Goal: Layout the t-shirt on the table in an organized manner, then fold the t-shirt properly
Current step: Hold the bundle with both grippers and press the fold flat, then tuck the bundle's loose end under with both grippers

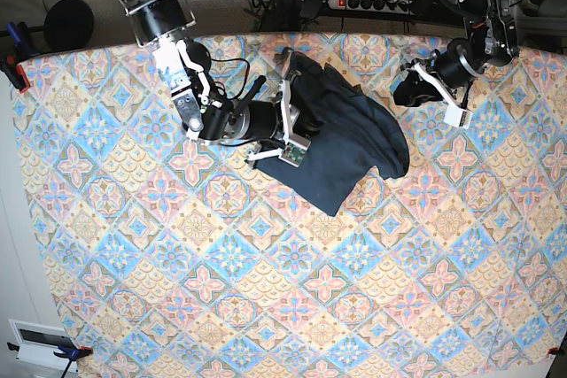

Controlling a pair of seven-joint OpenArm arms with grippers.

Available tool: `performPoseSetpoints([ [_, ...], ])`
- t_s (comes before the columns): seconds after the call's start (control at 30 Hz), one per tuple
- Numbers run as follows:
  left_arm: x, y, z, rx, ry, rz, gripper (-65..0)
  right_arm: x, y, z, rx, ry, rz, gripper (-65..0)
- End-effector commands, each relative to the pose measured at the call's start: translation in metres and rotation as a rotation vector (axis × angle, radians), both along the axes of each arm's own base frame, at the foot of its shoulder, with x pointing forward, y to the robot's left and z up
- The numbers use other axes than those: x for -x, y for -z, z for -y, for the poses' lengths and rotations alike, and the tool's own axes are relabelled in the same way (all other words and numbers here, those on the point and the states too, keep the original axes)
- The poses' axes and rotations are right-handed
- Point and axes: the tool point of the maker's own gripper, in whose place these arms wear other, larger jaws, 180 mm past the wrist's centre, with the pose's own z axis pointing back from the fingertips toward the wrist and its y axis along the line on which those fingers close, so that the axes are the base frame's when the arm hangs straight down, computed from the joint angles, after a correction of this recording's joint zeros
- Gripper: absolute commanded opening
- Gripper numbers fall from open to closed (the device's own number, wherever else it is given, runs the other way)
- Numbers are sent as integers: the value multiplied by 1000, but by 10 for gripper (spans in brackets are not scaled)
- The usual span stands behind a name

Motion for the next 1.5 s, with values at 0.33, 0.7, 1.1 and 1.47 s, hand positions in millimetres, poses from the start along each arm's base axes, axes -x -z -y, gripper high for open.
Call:
performPoseSetpoints([
  [0.33, -9, -11, -2, 6, 2, 48, -548, 34, -14, -36, -46, -139, 26, -591],
  [0.7, -6, -11, -1, 5, 9, 43, -548, 37, -16, -41, -48, -159, 33, -591],
  [1.1, 19, -63, 35, -1, 122, 156, -564, -24, -44, -12, -55, -29, 130, -650],
  [1.47, 33, -63, 94, 105, 250, 145, -647, -87, -46, -16, -13, -1, 123, -650],
])
